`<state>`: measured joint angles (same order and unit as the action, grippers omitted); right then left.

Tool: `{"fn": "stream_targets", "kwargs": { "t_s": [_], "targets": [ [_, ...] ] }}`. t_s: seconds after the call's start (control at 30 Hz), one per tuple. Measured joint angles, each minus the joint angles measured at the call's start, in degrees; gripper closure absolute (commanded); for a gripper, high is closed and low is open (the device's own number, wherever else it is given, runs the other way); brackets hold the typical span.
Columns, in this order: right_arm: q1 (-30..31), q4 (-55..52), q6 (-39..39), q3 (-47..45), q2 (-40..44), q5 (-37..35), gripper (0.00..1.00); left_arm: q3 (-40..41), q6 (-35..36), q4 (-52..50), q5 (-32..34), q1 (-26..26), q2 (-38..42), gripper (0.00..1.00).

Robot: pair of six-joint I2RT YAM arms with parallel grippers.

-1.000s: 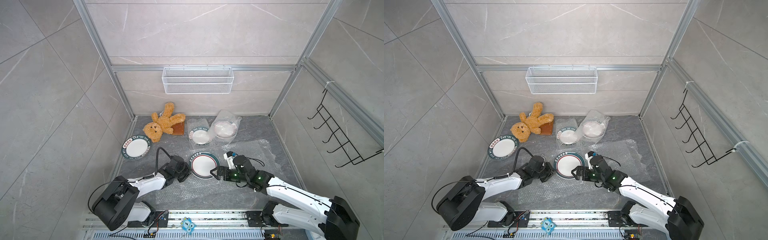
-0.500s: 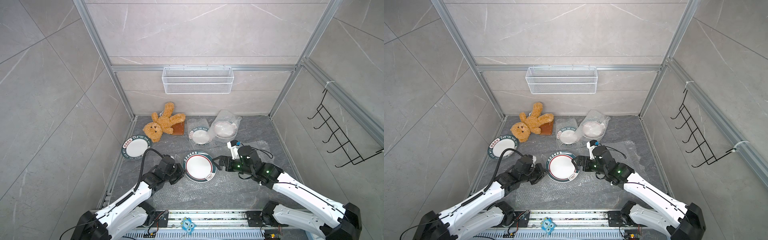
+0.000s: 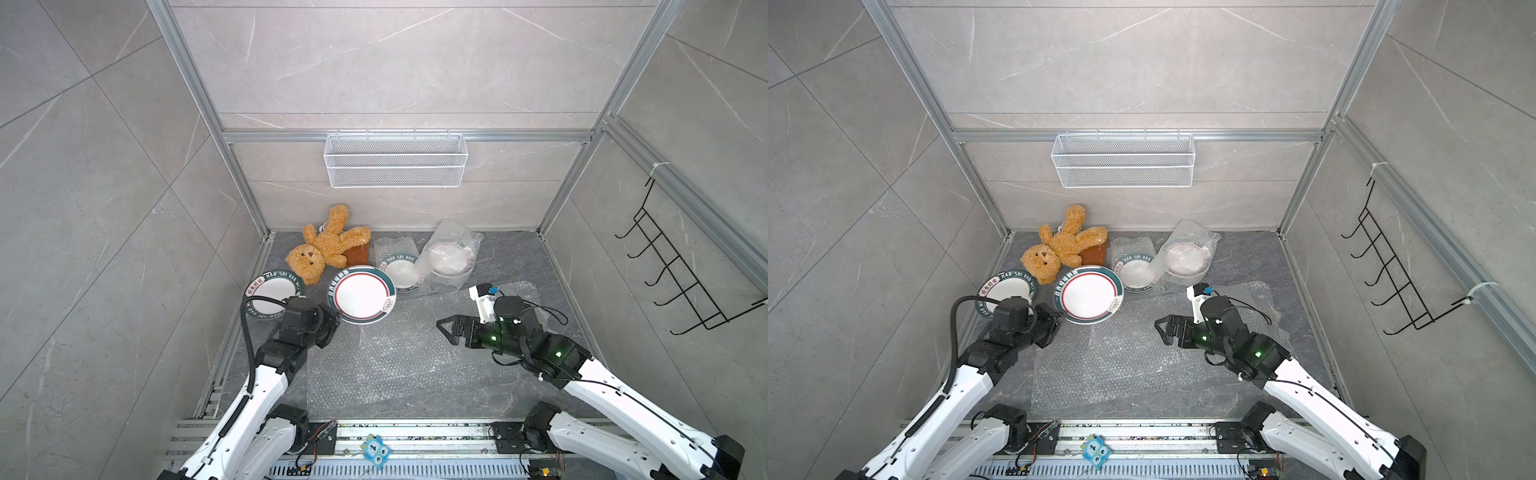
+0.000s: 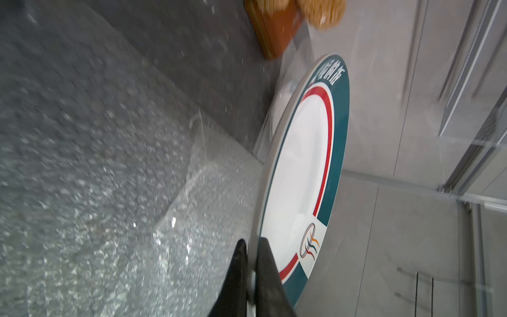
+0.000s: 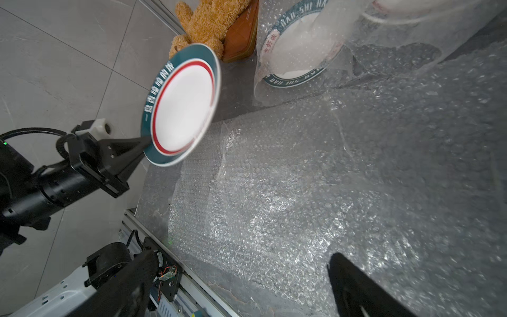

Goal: Unpack dinner plates from bubble wrap
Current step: Place the plate on the plate.

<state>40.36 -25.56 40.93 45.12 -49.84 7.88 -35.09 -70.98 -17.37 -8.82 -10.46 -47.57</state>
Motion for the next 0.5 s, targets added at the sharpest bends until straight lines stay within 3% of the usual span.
{"fn": "stream_targets", "kwargs": {
  "t_s": [0.27, 0.37, 0.5],
  "targets": [
    [-0.28, -1.27, -0.02, -1.44, 1.01, 0.04, 0.00, -1.90, 3.30, -1.75, -8.90, 30.29, -2.64, 1.00],
    [-0.28, -1.25, -0.04, -1.55, 0.98, 0.11, 0.00, -1.84, 3.96, -0.44, -12.96, 39.06, -7.34, 1.00],
    [-0.28, -1.25, -0.24, -1.57, 0.70, 0.48, 0.00, -1.03, 4.42, 3.98, -15.89, 46.27, -13.64, 1.00]
  ]
}}
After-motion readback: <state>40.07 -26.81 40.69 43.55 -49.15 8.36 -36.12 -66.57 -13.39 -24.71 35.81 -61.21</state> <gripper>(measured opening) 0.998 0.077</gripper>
